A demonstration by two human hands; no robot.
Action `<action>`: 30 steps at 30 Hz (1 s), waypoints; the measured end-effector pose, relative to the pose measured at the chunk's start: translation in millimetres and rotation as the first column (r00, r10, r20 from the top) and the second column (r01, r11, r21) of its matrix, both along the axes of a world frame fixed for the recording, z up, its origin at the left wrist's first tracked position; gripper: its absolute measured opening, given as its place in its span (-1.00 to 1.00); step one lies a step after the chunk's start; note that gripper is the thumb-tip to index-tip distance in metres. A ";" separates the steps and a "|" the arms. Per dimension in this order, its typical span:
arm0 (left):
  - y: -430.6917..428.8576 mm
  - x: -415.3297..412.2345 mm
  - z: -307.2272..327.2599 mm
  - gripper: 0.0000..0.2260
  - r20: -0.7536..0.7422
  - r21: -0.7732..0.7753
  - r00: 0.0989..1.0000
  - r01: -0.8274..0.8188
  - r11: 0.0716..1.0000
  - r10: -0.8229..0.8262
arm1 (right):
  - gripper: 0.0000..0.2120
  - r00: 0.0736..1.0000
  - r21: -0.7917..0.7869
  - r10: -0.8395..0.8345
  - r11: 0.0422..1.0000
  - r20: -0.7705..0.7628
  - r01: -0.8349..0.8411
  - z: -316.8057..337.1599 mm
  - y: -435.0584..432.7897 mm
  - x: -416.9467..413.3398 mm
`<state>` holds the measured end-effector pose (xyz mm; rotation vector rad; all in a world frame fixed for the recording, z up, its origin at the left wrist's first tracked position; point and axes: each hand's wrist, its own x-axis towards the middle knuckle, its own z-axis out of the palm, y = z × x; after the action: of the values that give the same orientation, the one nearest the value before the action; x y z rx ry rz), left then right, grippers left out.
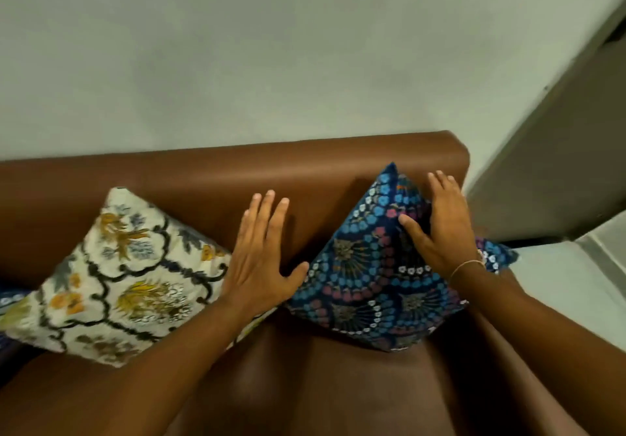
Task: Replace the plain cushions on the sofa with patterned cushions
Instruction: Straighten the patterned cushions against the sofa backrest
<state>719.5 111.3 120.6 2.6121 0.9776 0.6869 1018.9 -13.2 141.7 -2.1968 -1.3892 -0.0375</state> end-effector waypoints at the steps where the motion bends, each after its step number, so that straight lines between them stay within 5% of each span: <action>1: -3.3 20.5 -4.5 -0.04 -0.016 -0.097 1.000 0.007 0.995 -0.009 | -0.07 1.000 -0.067 -0.011 0.998 -0.023 0.009 -2.1 -12.8 24.4; 5: -11.0 65.0 -30.1 0.19 -0.214 -0.497 0.977 -0.091 0.863 -0.021 | 0.34 0.972 -0.358 -0.110 0.933 -0.208 0.029 -24.7 -57.0 86.3; 10: -36.1 71.0 -62.5 0.19 -0.350 -0.509 0.935 -0.144 0.849 -0.051 | 0.38 0.983 -0.592 -0.056 0.804 -0.173 -0.059 -69.9 -85.4 102.9; 13: -46.9 77.0 -72.2 0.06 -0.276 -0.547 0.958 -0.220 0.808 0.074 | 0.19 0.979 -0.539 -0.074 0.842 -0.187 -0.039 -76.7 -81.2 100.3; 17: -47.9 86.5 -61.6 -0.18 -0.141 -0.447 0.980 -0.188 0.875 0.138 | 0.04 0.966 -0.407 -0.107 0.914 -0.237 0.001 -79.7 -80.8 101.7; 23: -25.7 84.0 -39.3 -0.16 -0.146 -0.269 0.982 -0.156 0.951 0.120 | 0.01 0.923 -0.225 -0.149 0.972 -0.354 0.070 -90.1 -81.9 88.4; 30: -36.7 83.3 -55.1 -0.07 -0.251 -0.267 0.956 -0.217 0.939 0.150 | -0.11 0.943 -0.292 -0.184 0.951 -0.277 0.100 -97.8 -69.4 73.2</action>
<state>802.8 74.6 65.5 2.3909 1.2965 0.2564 1092.1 -82.6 43.9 -2.4016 -1.1143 0.4465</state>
